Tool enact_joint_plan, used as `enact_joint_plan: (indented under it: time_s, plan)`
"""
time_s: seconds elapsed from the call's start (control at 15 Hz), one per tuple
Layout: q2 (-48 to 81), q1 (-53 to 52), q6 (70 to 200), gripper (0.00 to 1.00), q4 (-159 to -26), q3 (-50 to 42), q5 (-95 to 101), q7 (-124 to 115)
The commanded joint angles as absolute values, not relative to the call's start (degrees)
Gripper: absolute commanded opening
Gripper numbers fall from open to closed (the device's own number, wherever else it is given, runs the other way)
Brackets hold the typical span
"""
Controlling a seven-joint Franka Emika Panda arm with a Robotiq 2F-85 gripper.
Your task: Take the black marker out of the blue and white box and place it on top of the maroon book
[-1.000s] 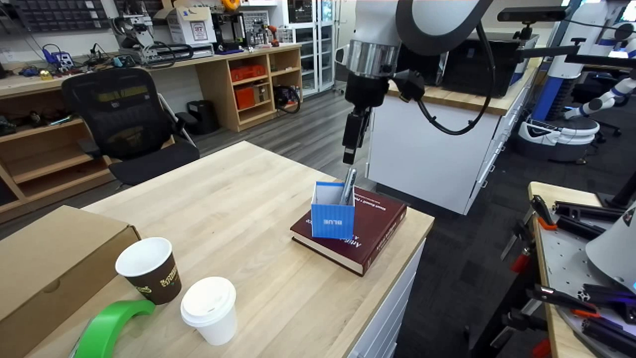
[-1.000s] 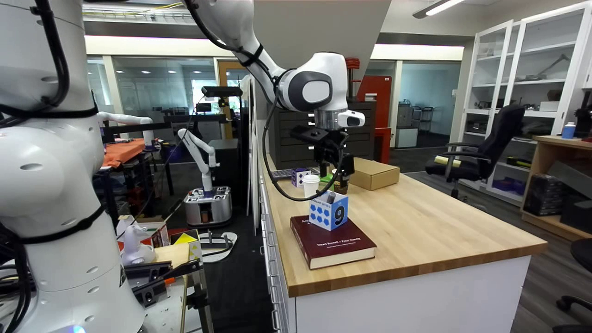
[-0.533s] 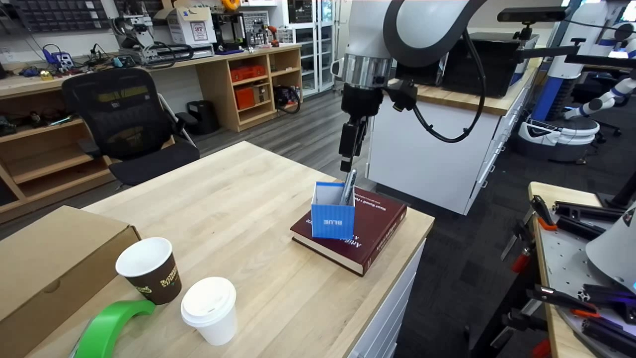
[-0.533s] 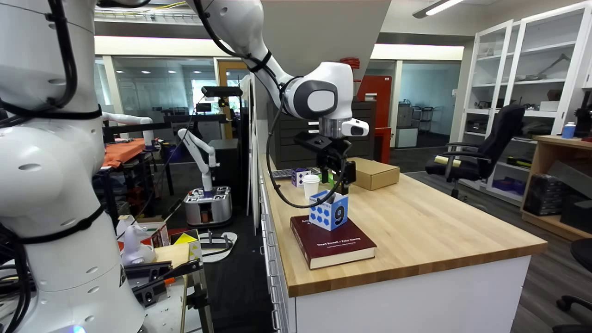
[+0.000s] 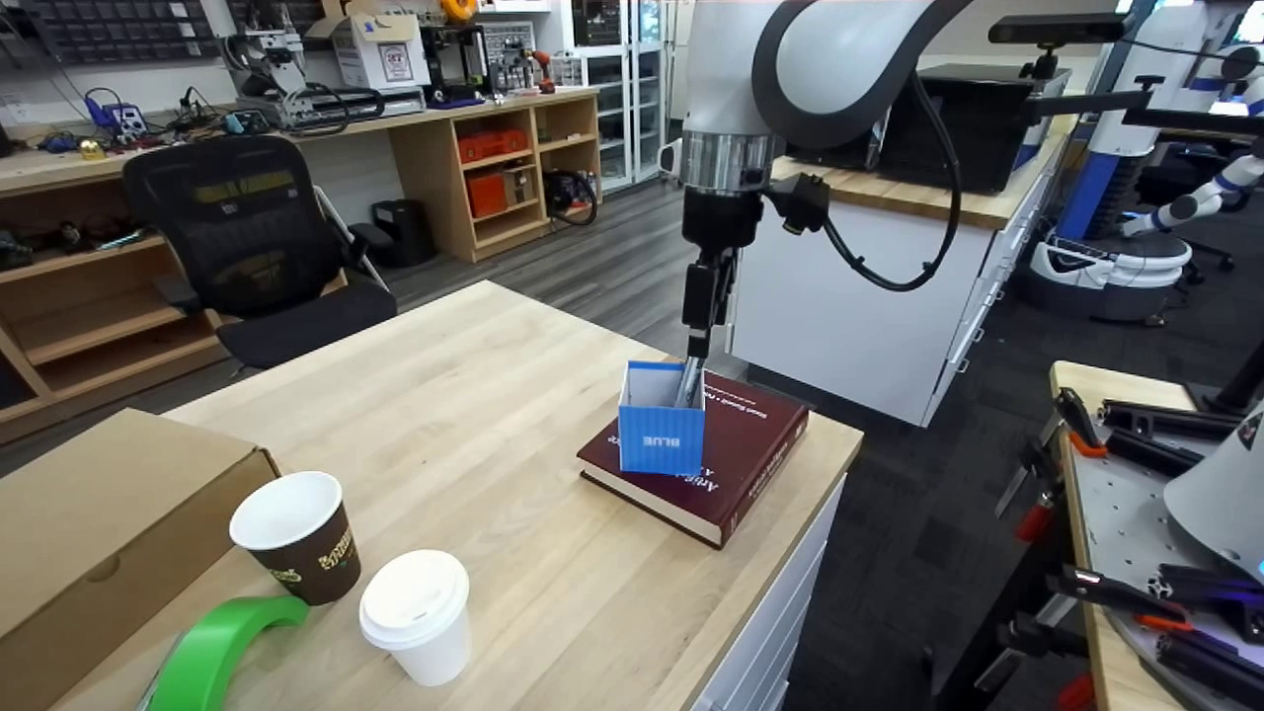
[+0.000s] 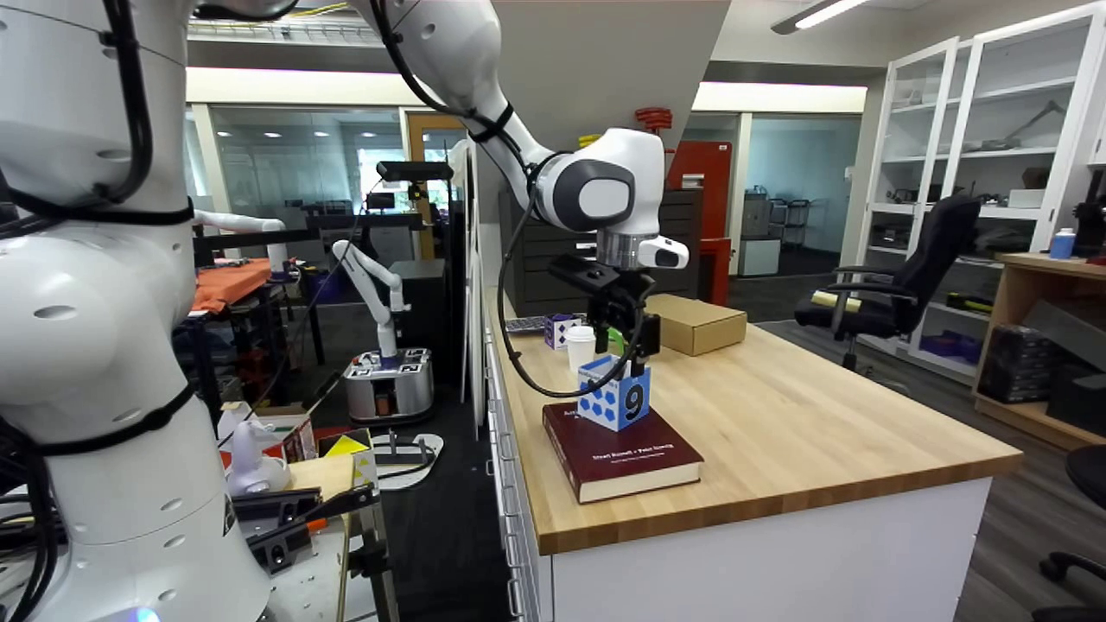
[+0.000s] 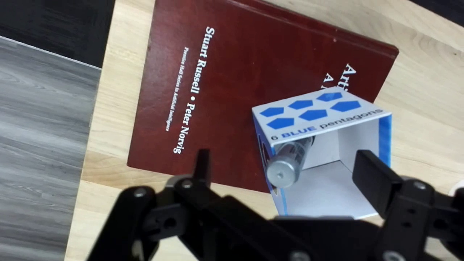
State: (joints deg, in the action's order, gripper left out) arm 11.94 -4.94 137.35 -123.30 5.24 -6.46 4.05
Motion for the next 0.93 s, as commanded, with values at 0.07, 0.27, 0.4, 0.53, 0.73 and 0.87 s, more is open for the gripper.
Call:
enact_joint_plan:
  time_s: [0.07, 0.27, 0.4, 0.53, 0.73, 0.87]
  plan:
    - [12.96, -4.12, 134.24, 1.0, -121.35, 5.64, -7.53, 5.55]
    - [13.49, -3.95, 135.95, 1.0, -121.33, 5.81, -8.17, 6.53]
    - [13.86, -3.83, 135.91, 1.0, -121.03, 5.9, -8.71, 7.03]
    - [14.22, -3.82, 135.7, 1.0, -120.68, 5.96, -9.02, 7.52]
    - [15.23, -3.76, 135.75, 1.0, -120.01, 6.05, -9.28, 8.47]
    - [16.03, -3.6, 135.9, 1.0, -119.55, 6.16, -9.52, 9.08]
